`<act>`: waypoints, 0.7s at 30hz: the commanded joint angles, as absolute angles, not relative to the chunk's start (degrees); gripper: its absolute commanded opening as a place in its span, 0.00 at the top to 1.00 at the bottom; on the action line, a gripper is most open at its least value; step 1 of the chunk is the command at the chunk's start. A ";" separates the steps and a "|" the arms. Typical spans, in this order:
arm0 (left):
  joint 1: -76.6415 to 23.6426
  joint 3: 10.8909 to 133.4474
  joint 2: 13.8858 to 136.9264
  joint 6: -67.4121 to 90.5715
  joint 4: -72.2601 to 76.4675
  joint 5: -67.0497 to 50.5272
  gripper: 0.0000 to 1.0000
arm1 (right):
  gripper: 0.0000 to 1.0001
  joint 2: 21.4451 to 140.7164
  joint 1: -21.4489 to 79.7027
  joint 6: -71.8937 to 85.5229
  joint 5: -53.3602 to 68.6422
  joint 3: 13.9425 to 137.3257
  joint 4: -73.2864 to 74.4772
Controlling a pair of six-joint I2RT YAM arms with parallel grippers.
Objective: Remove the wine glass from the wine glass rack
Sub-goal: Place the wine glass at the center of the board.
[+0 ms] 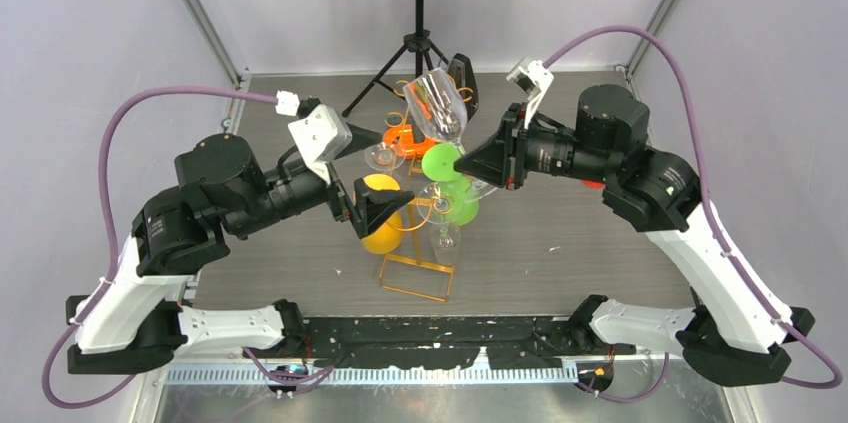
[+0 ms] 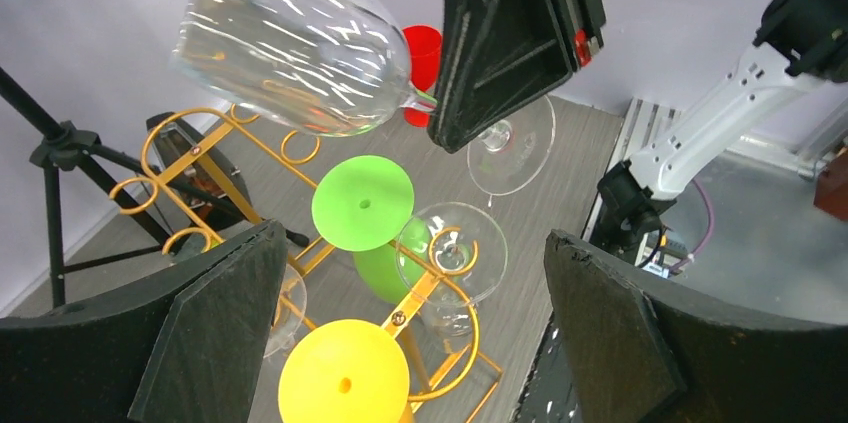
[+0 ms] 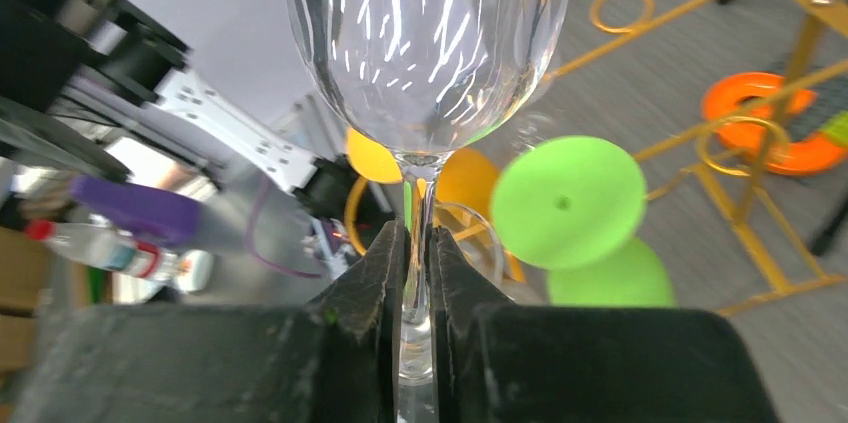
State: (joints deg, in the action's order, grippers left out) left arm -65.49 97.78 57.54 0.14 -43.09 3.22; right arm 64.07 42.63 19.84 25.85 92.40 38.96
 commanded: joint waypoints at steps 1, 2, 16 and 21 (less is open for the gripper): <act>-65.05 102.00 59.20 4.36 -41.54 6.20 0.00 | 0.94 60.44 42.53 5.18 16.49 94.41 42.33; -64.72 102.89 59.56 4.93 -41.99 6.36 0.00 | 0.94 60.28 42.54 3.95 14.76 94.49 43.47; -44.92 103.34 59.70 21.73 -40.57 -11.09 0.00 | 0.94 55.18 42.54 -21.55 8.67 90.87 43.41; -37.70 102.64 60.31 27.23 -40.29 -17.20 0.01 | 0.94 54.40 43.24 -29.90 7.81 88.67 41.86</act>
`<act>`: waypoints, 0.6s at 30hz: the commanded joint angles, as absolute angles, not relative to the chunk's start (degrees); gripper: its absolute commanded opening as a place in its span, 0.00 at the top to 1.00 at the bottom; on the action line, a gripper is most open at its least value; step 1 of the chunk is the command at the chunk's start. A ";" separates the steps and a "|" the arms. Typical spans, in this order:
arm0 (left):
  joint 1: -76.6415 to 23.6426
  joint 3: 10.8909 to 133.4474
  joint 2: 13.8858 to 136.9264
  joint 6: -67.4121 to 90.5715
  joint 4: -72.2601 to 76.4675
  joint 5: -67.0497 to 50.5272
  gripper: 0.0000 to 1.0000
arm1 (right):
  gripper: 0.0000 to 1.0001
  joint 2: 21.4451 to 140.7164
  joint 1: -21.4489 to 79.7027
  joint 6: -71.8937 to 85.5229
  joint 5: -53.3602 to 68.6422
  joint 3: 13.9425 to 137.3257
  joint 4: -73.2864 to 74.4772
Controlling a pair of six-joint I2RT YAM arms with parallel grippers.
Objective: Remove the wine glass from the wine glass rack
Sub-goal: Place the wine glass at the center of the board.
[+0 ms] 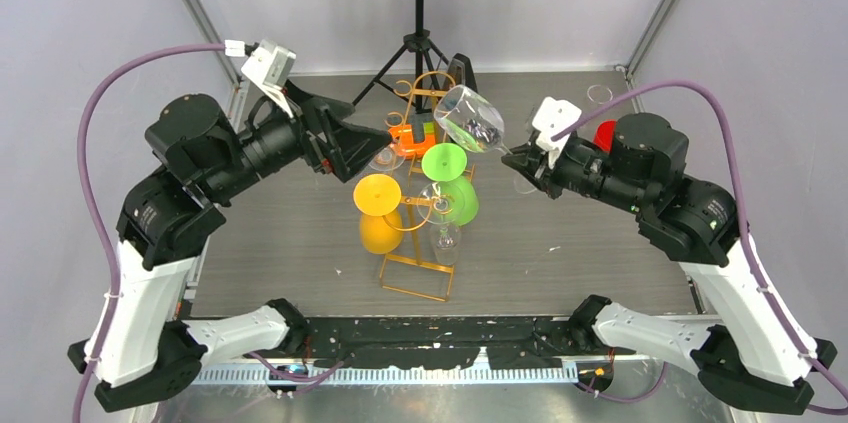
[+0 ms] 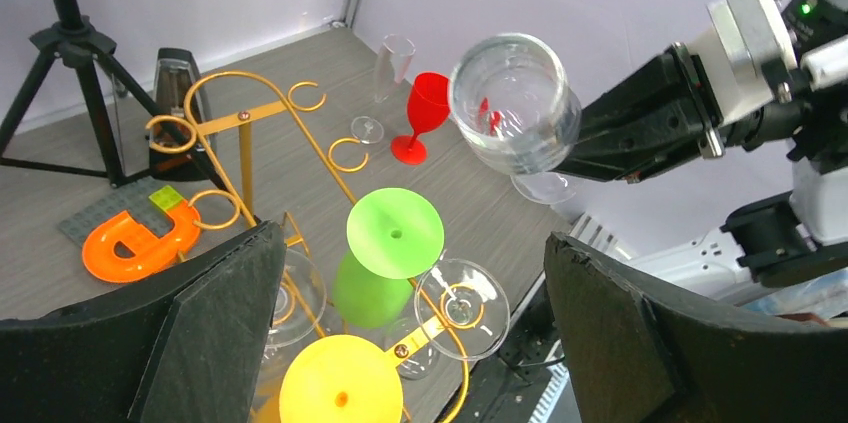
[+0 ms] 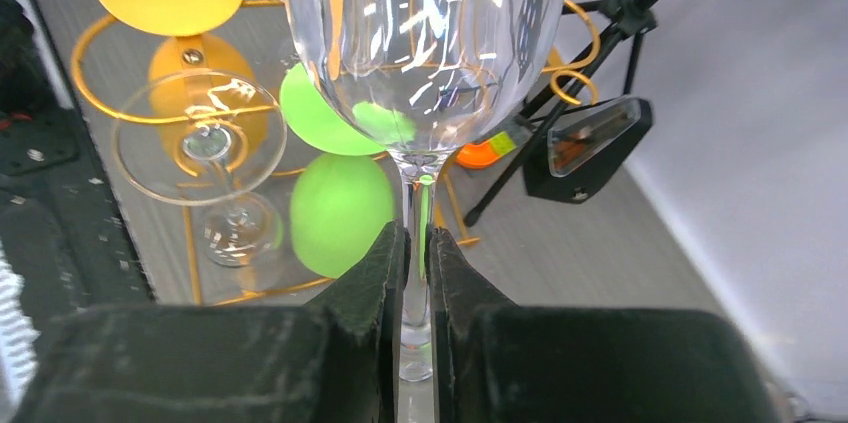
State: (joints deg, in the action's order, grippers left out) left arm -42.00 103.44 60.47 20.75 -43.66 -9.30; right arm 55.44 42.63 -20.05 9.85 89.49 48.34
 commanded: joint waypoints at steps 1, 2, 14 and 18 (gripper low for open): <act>-36.42 102.23 60.27 28.57 -39.74 -18.62 0.02 | 0.94 54.47 43.77 -31.91 7.47 88.31 41.76; -35.04 101.35 60.15 29.83 -38.93 -19.98 0.03 | 0.94 54.52 44.08 -32.83 7.21 88.19 41.62; -20.50 93.54 59.57 44.70 -32.90 -38.92 0.18 | 0.94 55.11 52.12 -45.29 2.60 87.70 35.65; -19.72 92.00 59.62 45.51 -33.04 -41.13 0.19 | 0.94 57.42 54.74 -47.37 -0.78 90.16 36.11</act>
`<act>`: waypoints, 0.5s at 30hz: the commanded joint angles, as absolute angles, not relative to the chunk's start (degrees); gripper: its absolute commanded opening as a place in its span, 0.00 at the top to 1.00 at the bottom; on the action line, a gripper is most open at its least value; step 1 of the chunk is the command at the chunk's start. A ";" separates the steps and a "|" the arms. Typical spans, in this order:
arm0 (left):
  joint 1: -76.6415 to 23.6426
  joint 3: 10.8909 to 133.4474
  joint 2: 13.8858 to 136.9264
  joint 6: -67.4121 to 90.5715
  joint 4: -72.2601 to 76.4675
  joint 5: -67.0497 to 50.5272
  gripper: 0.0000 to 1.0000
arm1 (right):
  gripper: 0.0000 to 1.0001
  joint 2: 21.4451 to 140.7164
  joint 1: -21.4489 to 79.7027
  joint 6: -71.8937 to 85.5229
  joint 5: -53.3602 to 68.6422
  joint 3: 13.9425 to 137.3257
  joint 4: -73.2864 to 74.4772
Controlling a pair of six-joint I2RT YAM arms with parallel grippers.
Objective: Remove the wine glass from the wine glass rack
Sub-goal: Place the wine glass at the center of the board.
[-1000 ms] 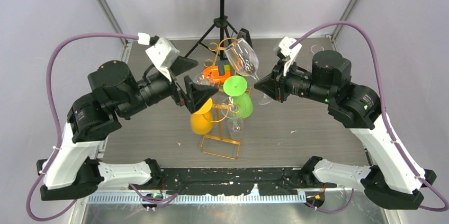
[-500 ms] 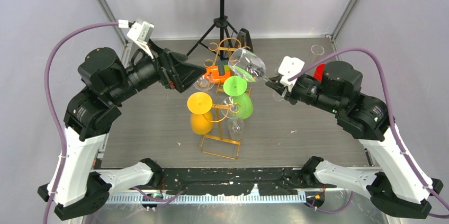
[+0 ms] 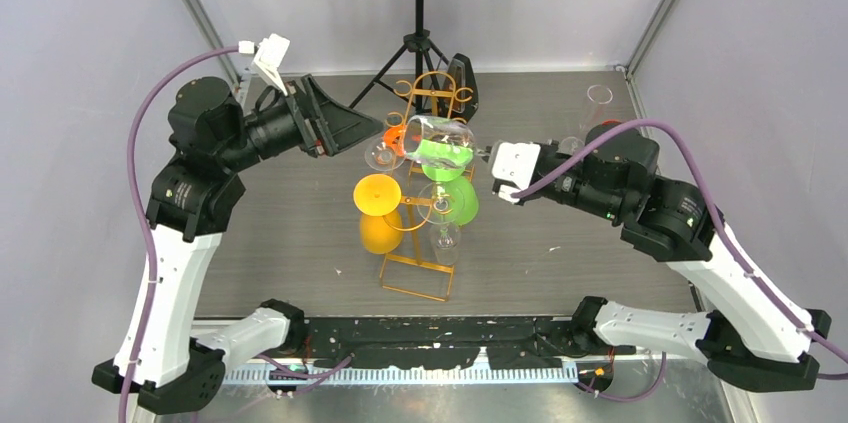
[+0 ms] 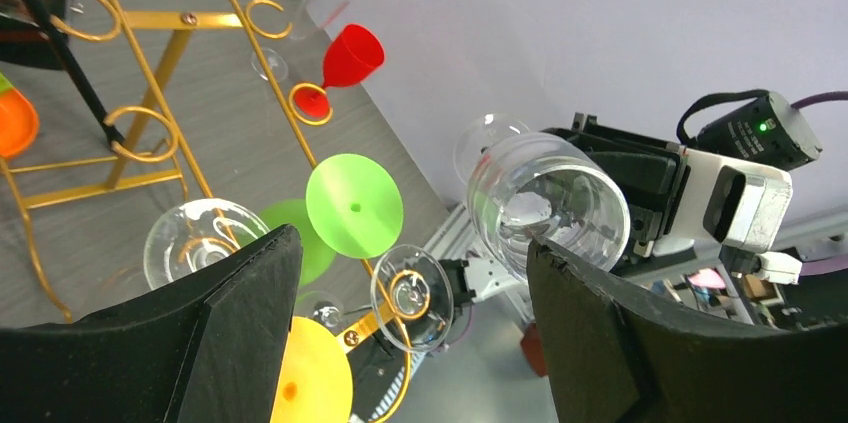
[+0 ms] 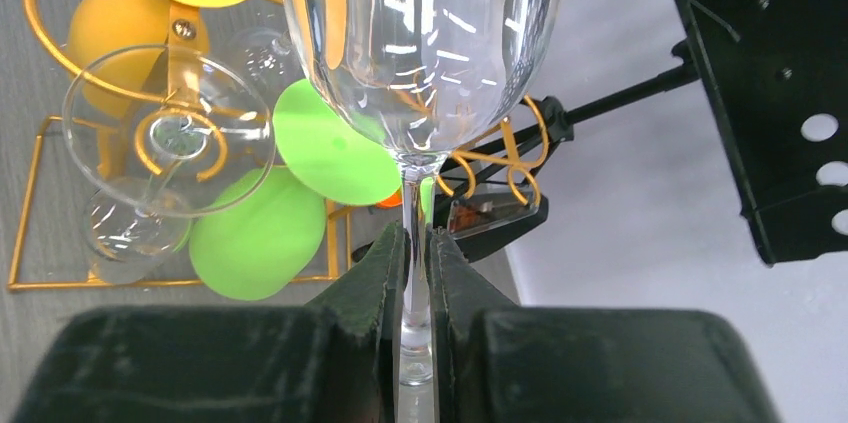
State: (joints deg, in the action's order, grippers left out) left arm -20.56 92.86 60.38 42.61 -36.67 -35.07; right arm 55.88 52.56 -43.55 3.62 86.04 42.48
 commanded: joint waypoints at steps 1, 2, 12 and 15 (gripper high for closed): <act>-19.61 91.75 59.56 45.59 -32.98 -41.72 0.20 | 0.94 58.28 55.63 -48.03 -1.71 91.01 36.38; -19.54 91.56 59.47 45.61 -32.98 -42.01 0.20 | 0.94 58.67 55.98 -48.36 -3.11 91.38 36.41; -19.60 89.56 58.45 44.48 -34.89 -43.64 0.23 | 0.94 62.34 59.96 -50.86 -6.59 95.00 35.45; -19.60 89.48 58.68 44.13 -35.57 -43.58 0.24 | 0.94 63.11 61.20 -51.47 -7.24 95.68 35.18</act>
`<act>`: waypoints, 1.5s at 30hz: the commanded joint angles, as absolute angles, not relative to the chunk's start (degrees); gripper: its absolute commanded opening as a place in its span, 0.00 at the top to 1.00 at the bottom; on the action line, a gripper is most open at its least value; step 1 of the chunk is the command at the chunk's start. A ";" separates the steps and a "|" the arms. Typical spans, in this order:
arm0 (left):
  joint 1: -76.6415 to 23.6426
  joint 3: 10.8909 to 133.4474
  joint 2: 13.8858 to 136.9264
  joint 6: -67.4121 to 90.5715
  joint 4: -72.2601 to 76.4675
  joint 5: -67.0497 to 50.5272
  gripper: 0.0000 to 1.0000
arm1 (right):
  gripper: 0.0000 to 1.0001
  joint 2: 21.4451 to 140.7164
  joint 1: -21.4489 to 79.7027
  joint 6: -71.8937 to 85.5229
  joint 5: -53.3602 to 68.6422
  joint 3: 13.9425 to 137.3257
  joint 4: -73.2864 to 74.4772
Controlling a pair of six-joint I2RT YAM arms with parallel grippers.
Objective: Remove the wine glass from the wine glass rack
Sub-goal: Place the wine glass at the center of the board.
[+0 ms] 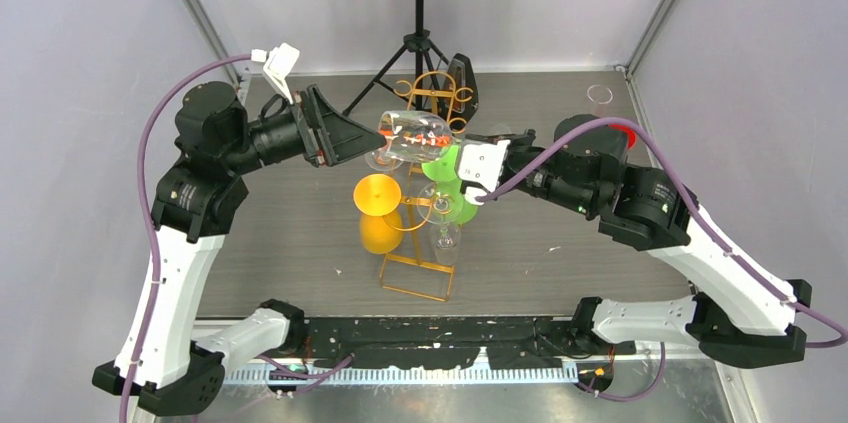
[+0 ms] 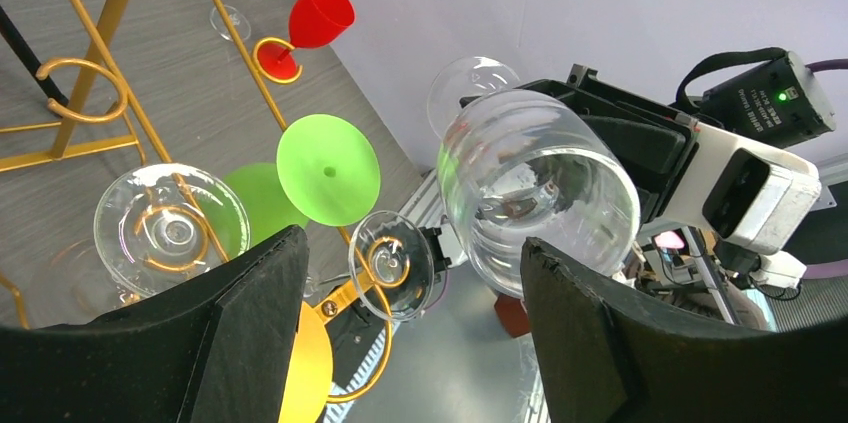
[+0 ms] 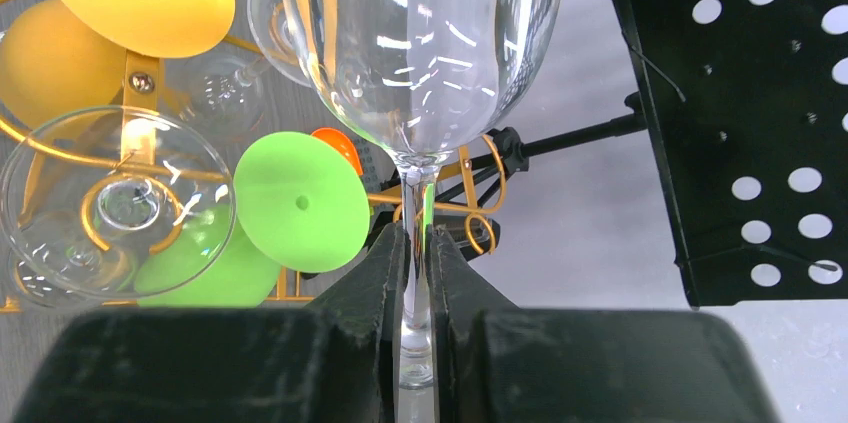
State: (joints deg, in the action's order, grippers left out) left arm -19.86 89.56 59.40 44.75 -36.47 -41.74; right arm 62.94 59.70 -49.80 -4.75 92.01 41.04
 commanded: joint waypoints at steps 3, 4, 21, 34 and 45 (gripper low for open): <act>-19.60 89.55 58.78 43.96 -35.92 -43.44 0.25 | 0.95 64.27 62.55 -52.03 -8.26 96.39 35.57; -19.60 89.52 58.85 43.88 -36.11 -43.42 0.24 | 0.94 64.52 63.21 -52.49 -9.05 96.61 35.62; -19.60 89.91 58.75 42.63 -38.42 -44.48 0.65 | 0.94 68.61 68.19 -56.62 -16.01 98.47 33.35; -19.59 90.82 59.18 42.01 -38.30 -45.95 1.00 | 0.94 69.09 68.36 -57.12 -18.65 97.84 31.22; -19.60 94.69 60.22 41.92 -37.34 -42.50 1.00 | 0.60 66.52 68.55 -58.54 -19.14 94.28 27.41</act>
State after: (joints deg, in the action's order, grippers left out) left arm -19.59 91.44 60.38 42.76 -39.27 -42.39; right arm 69.23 68.31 -57.98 -17.47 95.07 35.14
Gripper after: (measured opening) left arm 0.050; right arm 0.301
